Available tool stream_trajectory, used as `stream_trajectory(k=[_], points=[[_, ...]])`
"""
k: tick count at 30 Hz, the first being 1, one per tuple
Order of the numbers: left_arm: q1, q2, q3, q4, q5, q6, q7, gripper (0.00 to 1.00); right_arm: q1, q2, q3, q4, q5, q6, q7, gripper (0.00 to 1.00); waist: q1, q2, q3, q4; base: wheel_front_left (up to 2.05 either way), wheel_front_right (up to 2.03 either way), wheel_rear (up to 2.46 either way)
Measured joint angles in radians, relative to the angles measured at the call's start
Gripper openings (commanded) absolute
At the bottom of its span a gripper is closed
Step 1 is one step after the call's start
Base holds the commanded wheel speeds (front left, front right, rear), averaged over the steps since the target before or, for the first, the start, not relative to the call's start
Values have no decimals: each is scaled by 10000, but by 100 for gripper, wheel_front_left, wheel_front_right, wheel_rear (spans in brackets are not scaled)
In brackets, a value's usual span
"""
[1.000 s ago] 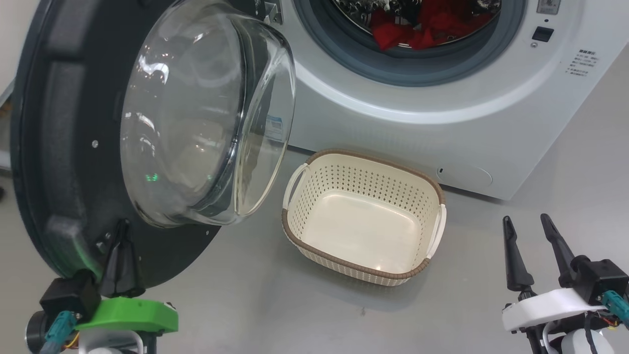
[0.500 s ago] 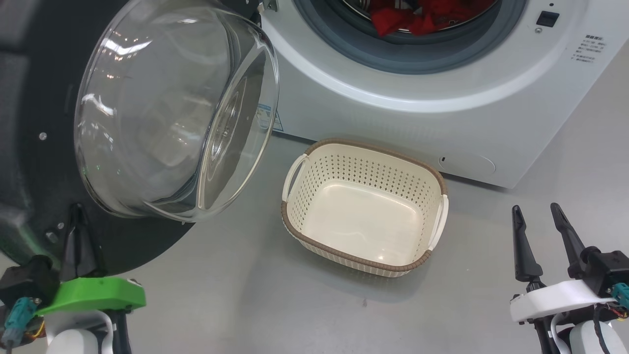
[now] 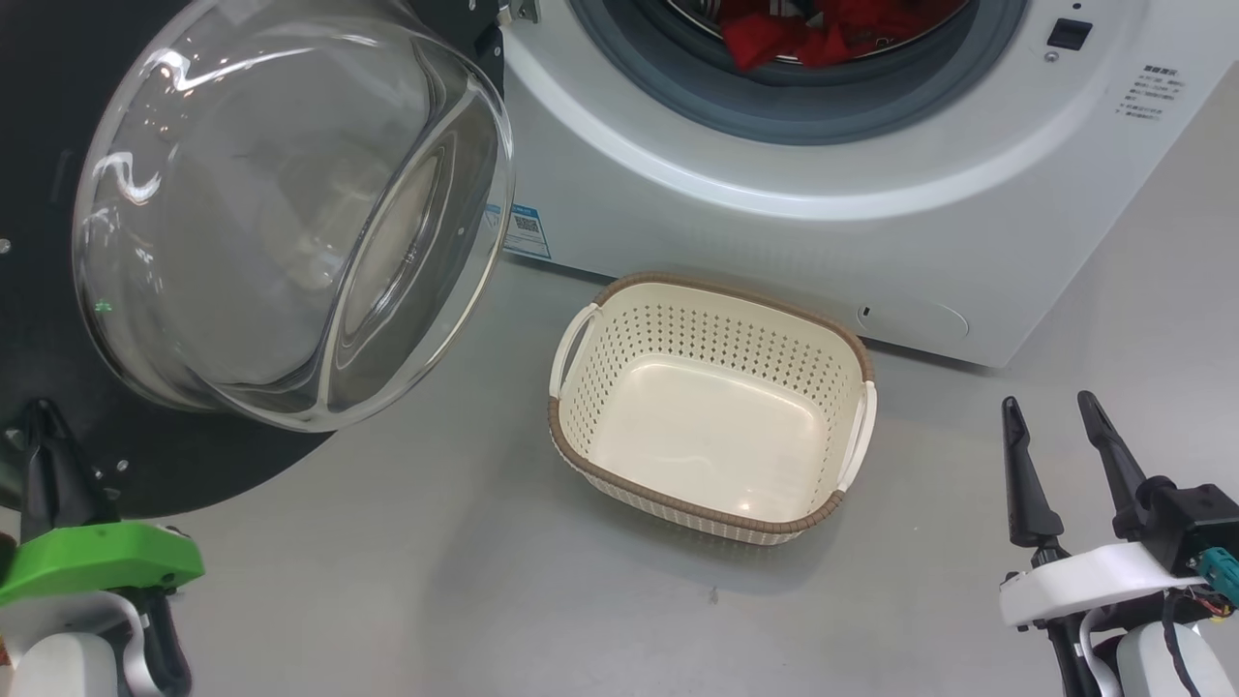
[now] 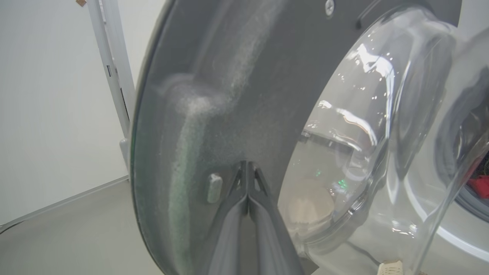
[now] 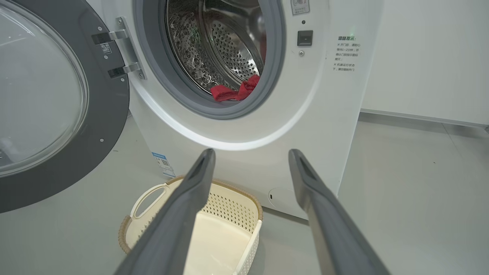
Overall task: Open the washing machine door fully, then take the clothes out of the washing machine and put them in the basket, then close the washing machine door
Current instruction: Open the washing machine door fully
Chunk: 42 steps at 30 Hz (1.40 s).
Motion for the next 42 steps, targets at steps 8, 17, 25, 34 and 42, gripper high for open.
stream_trajectory(k=[8, 17, 25, 34, 42], points=[[-165, 31, 52, 382, 4, 2, -15, 0, -1, 0, 2, 27, 0, 0, 0, 100, 0, 0, -59, -90, 0, 0, 0], [-122, 15, -59, 472, 77, 10, -88, 0, -3, 38, 219, 90, 2, 0, 0, 100, 0, 0, -159, -203, 0, 0, 0], [448, -86, -382, -94, 276, 4, -92, 0, -48, 50, 311, 81, 4, 0, 0, 100, 0, 0, -230, -335, 0, 0, 0], [1196, -96, -844, -1237, 775, -184, -117, 0, -80, 79, 399, 90, 81, 0, 0, 100, 0, 0, -375, -685, 0, 0, 0], [1819, -111, -1486, -1737, 775, -372, -119, 0, -76, 117, 487, 79, 82, 0, 0, 100, 0, 0, -500, -1069, 0, 0, 0]])
